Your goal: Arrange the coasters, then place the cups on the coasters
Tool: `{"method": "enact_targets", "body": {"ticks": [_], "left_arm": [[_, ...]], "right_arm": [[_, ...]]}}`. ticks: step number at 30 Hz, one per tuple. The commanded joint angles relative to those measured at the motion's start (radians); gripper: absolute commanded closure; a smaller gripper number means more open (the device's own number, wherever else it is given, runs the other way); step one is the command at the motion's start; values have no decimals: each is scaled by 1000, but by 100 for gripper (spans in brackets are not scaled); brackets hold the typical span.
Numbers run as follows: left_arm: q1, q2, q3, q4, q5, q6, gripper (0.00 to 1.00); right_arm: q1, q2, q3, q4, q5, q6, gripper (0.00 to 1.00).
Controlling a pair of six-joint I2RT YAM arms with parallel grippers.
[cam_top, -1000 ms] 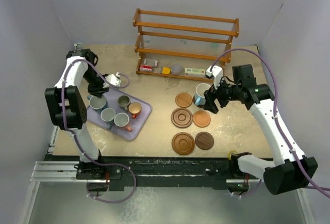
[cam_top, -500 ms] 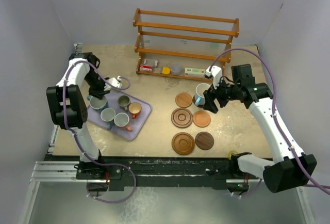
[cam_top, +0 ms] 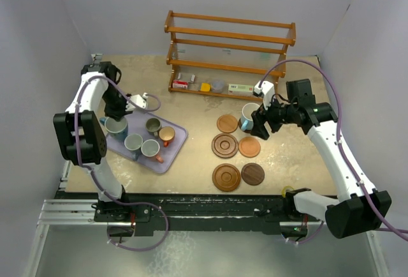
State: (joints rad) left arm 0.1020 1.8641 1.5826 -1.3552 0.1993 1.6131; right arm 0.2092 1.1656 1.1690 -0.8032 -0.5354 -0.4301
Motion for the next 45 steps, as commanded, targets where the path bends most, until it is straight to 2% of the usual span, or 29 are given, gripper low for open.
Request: {"method": "enact_targets", "body": {"ticks": [1,8,11,14,16,22,26,29,35,45], "left_arm": [[-4,-155,83,-2,-37,-136,97],[-4,-325,35,145,-16,-325,97],[-19,-405,8,245,12,-462,97],[-63,-477,-3,371,21,-670,97],[-117,-484,15,414,-9,-852,97],[-296,-432,91,507,-105,-1229,97],[-367,-368,140,582,-98,-1438,97],[-415,-309,158,637,-110,-1524,97],[-545,-244,157,765,-209,-1661,97],[-654,-293,123,917,-379,-1874,97]], "right_arm": [[2,-4,40,51,-32,47,22],[13,39,127,82,-5,97,22],[21,56,161,119,3,138,22],[34,74,194,172,25,181,22],[46,88,222,201,35,210,22],[103,124,306,286,95,283,24],[170,102,269,419,165,321,25],[224,99,239,479,226,323,25],[247,144,276,501,264,367,25],[263,157,310,454,326,430,25]]}}
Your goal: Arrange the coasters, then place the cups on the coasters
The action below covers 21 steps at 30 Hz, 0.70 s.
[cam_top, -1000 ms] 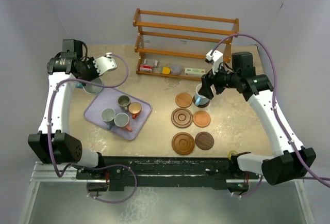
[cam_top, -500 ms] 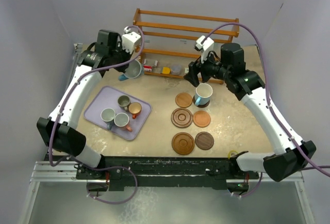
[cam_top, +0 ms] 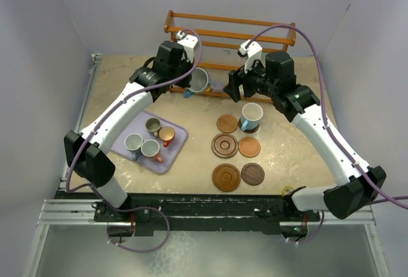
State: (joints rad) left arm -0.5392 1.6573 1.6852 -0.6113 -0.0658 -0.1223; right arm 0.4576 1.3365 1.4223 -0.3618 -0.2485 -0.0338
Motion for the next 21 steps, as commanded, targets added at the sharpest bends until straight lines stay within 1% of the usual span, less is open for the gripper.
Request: {"method": "enact_targets", "body": {"ticks": [1,7,12,15,21], "left_arm": [[-18,-90,16,177,-127,-154,97],[-69,-95,2,185,-196,-226,97],[-119,-76,26,170,-283,-281,97],[-141,-74,27,168,-324,-315,97],[-164,-78,10,165,-333,-361,97]], "right_arm": [[23,-15,62,7,50,34,25],[66,18,131,-35,93,37,25],[73,64,190,-51,86,67,24],[86,98,233,-68,114,78,26],[134,166,297,-100,216,85,31]]}}
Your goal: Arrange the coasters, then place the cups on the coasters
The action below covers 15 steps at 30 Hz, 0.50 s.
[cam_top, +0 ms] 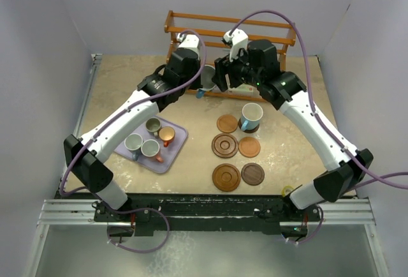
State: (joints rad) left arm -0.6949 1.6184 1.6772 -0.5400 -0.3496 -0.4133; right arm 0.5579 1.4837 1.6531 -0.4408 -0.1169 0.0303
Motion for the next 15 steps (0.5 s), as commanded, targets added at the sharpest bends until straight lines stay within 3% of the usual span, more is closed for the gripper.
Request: {"method": "enact_targets", "body": {"ticks": [1,15], "left_arm": [[-14,-38,18,94,-51,-72,97],[-59,-33,6,99,-96,-86,97]], "right_arm": [[41,27,71,-25,108,20,32],[54,152,164,-83,272,29,55]]}}
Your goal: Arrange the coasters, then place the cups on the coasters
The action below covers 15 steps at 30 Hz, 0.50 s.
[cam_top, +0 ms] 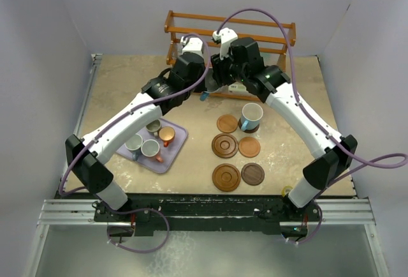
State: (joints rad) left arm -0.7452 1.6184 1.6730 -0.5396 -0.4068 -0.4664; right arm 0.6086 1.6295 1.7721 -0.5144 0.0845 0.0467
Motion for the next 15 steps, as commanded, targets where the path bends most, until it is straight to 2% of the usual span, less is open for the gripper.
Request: {"method": "enact_targets", "body": {"ticks": [1,6,11,15], "left_arm": [[-10,-34,9,100,-38,-31,97],[-11,-45,-13,127,-3,-24,97],[-11,-71,-40,175,76,22,96],[-11,-100,-59,201,151,70,90]], "right_arm": [[4,9,44,-8,77,12,58],[4,16,49,-12,97,4,75],[5,13,54,-23,121,-5,100],[4,6,54,-48,92,-6,100]]}}
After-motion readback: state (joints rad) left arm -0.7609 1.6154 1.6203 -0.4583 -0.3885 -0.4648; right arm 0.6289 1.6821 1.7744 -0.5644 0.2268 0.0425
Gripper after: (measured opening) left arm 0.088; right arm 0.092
